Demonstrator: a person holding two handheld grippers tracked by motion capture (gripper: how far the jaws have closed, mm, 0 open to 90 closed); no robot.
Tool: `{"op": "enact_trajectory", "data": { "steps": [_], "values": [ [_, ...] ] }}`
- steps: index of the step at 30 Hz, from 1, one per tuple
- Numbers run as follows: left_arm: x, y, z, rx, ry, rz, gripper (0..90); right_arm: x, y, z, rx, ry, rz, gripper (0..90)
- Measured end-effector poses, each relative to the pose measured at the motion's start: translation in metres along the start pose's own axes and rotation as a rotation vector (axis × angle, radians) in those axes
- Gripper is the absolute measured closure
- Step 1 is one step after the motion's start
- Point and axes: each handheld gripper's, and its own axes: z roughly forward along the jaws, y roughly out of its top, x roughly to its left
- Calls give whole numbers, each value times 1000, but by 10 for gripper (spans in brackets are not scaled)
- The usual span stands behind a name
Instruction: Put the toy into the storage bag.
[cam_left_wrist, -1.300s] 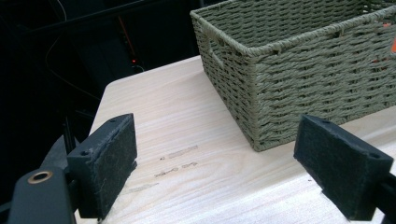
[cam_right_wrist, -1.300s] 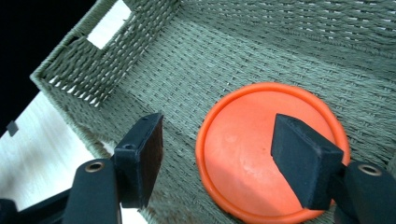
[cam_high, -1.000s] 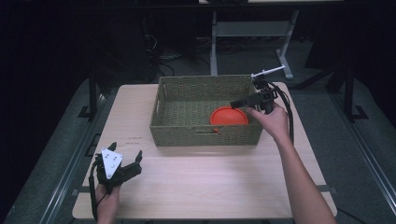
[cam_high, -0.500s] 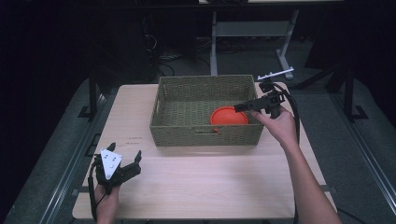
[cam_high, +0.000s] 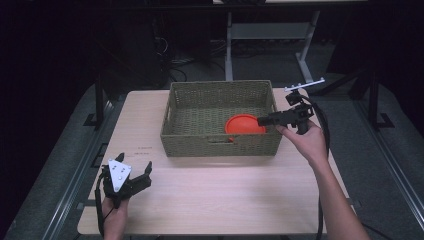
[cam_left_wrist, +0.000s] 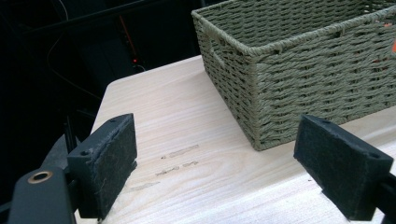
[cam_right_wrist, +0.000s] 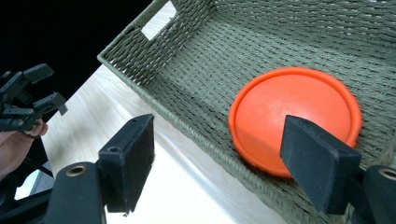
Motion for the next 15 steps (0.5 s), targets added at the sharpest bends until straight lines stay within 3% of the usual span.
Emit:
{"op": "enact_trajectory", "data": {
  "steps": [15],
  "values": [
    [0, 0, 1, 1, -4, -1, 127, -1, -28, -15, -27, 6, -23, 245]
  ]
}}
